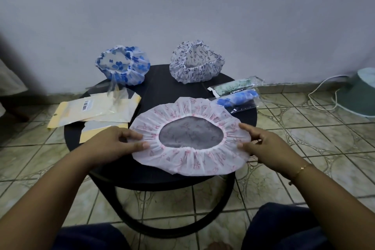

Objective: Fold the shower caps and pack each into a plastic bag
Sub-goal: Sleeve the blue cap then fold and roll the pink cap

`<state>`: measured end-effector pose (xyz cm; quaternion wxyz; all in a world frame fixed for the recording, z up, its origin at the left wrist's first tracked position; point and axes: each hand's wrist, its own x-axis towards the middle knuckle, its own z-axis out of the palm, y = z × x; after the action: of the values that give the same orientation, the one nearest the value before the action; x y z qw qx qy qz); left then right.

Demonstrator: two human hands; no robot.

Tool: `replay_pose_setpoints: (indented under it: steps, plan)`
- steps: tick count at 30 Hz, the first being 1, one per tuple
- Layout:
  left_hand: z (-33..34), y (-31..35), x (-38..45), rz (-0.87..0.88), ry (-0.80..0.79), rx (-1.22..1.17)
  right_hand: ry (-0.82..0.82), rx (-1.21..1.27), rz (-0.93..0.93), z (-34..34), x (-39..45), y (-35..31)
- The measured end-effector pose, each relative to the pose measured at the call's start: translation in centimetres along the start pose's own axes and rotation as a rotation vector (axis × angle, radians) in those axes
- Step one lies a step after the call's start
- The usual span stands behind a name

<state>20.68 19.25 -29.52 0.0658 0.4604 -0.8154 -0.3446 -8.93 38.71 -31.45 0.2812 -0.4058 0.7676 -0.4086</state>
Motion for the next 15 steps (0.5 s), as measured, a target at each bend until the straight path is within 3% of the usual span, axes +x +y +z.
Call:
replay_pose_setpoints:
  steps: [3, 5, 7, 11, 15]
  plan:
    - [0.5, -0.3, 0.4, 0.131, 0.304, 0.163, 0.088, 0.093, 0.082, 0.2, -0.7, -0.1]
    - [1.1, -0.1, 0.3, 0.269, 0.385, 0.274, 0.068, 0.222, 0.217, 0.4, -1.3, -0.1]
    - [1.9, 0.4, 0.2, 0.348, 0.234, 0.336, -0.022, 0.353, 0.297, 0.9, -2.0, -0.1]
    - [3.8, 0.0, 0.4, 0.231, -0.147, 0.582, -0.072, 0.436, 0.316, 1.6, -2.3, 0.2]
    - [3.9, -0.4, 0.4, 0.22, -0.224, 0.593, -0.041, 0.418, 0.33, 0.6, -1.7, 0.4]
